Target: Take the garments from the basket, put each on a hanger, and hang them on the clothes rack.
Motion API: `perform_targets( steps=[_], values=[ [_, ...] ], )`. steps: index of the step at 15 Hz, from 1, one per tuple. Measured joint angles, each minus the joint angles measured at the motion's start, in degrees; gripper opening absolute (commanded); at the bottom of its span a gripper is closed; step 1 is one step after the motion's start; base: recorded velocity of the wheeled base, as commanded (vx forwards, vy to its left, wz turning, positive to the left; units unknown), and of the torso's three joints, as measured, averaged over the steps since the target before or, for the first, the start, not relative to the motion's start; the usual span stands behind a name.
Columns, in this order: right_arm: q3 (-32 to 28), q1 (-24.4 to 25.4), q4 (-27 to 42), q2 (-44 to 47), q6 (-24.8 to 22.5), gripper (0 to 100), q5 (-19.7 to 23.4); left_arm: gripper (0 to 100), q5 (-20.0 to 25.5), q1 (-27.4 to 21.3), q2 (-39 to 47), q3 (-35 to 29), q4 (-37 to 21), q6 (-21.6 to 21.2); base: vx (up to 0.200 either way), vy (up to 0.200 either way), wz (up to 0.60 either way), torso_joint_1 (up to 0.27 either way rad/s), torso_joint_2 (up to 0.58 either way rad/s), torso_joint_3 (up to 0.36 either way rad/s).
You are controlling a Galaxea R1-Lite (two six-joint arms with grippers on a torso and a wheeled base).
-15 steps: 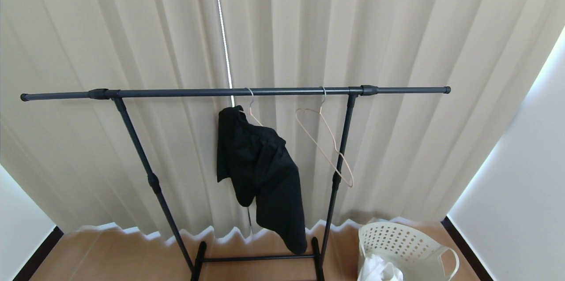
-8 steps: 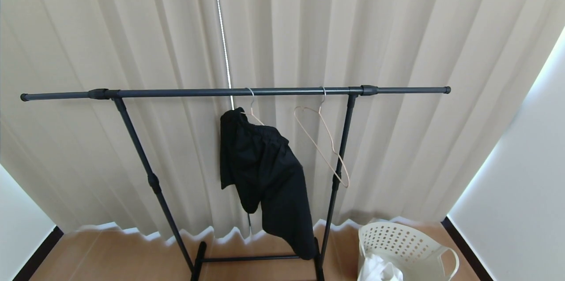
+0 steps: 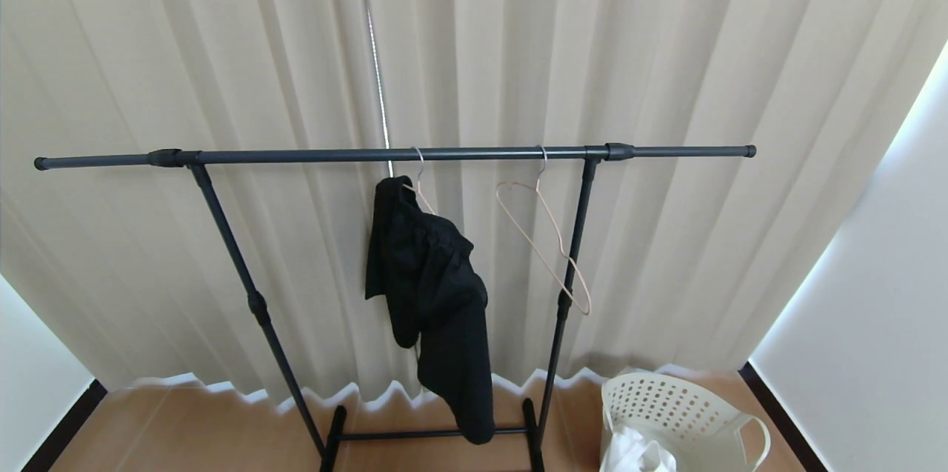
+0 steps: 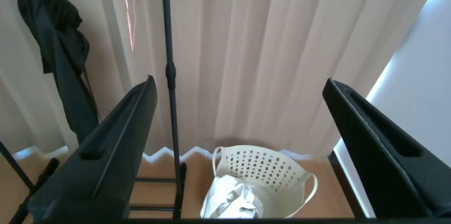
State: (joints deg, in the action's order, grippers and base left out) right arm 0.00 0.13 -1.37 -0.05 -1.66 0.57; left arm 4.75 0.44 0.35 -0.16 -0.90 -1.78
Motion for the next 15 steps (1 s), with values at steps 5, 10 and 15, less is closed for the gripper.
perform_targets(
  steps=[5, 10, 15],
  values=[
    [0.0, 0.0, 0.3, 0.0, -0.2, 100, 1.3, 100, 0.3, -0.1, -0.1, -0.1, -0.1, 0.0, 0.000, 0.000, 0.00, 0.000, 0.00, 0.000],
    [0.0, 0.0, 0.3, 0.0, -0.2, 100, 1.6, 100, 0.4, -0.1, -0.1, -0.2, -0.2, -0.1, 0.000, 0.000, 0.00, -0.078, 0.16, 0.088],
    [0.0, 0.0, 0.1, 0.0, -0.1, 100, 1.6, 100, 0.4, -0.1, -0.1, -0.2, -0.2, -0.1, 0.000, 0.000, 0.00, -0.141, 0.32, 0.170]
  ],
)
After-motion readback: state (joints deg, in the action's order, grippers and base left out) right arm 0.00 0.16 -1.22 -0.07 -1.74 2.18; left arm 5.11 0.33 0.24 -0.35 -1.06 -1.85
